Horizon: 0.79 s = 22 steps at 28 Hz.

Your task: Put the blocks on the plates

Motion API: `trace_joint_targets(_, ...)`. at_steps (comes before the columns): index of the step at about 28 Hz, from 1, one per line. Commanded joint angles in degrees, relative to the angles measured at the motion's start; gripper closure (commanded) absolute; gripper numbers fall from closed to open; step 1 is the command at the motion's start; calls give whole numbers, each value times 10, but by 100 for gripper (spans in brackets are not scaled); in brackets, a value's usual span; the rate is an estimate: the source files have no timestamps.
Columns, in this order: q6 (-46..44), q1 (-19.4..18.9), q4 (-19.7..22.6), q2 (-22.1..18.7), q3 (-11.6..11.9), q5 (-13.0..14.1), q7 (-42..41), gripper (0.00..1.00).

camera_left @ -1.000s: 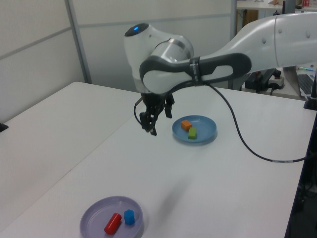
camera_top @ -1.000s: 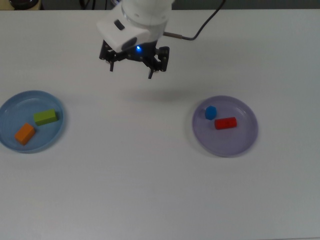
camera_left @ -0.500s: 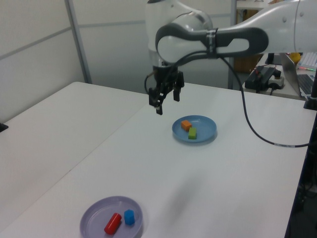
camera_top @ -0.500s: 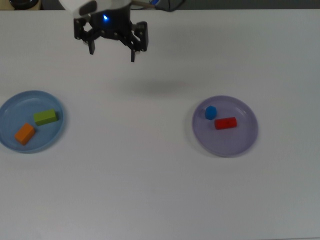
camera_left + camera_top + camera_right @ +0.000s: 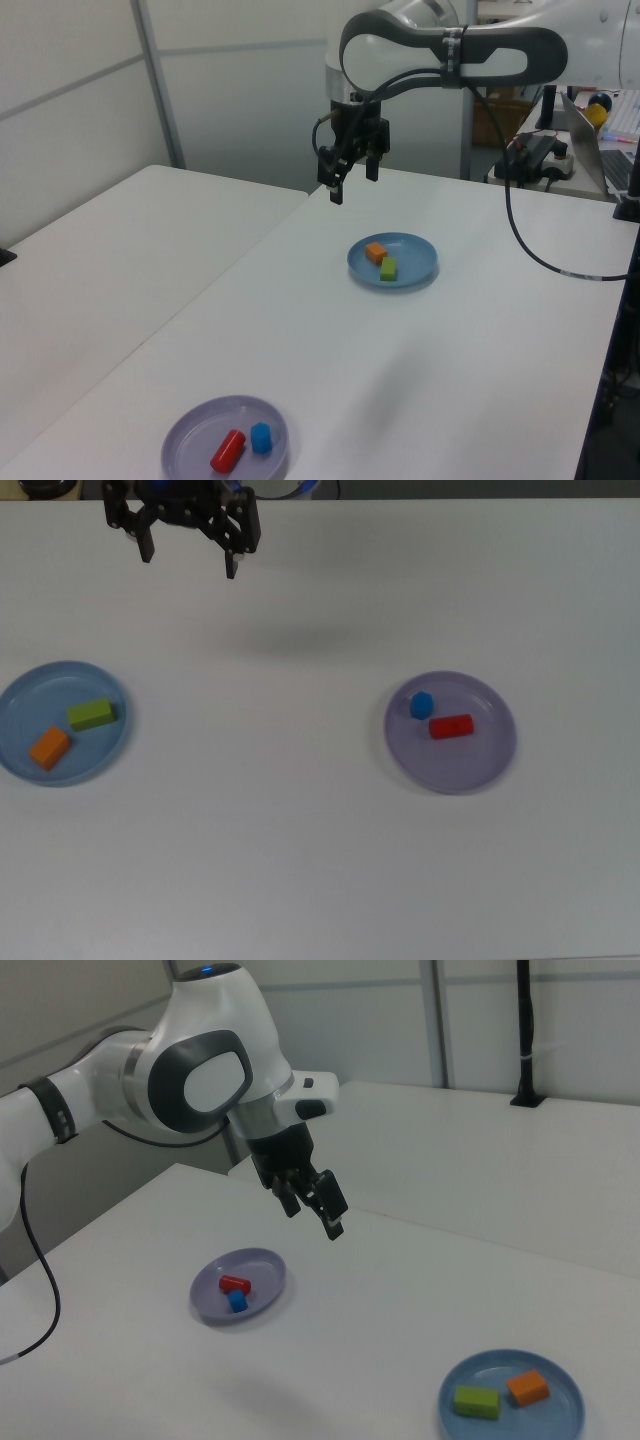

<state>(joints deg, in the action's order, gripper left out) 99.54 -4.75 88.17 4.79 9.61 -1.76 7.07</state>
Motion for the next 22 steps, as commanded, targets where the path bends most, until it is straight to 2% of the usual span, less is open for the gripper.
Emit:
trace_joint_targets(1, -8, 16, 25, -22, -5, 12, -22, 0)
trace_joint_targets(5, -6, 35, 27, -23, -14, 14, -22, 0)
trace_joint_targets(6, -6, 47, 32, -24, -35, 14, -21, 0)
trace_joint_targets(8, -4, 69, 39, -28, -58, 14, -21, 0)
trace_joint_targets(11, -5, 85, 43, -31, -78, 14, -19, 0)
trace_joint_targets(22, -8, 92, 51, -49, -79, 14, -14, 0)
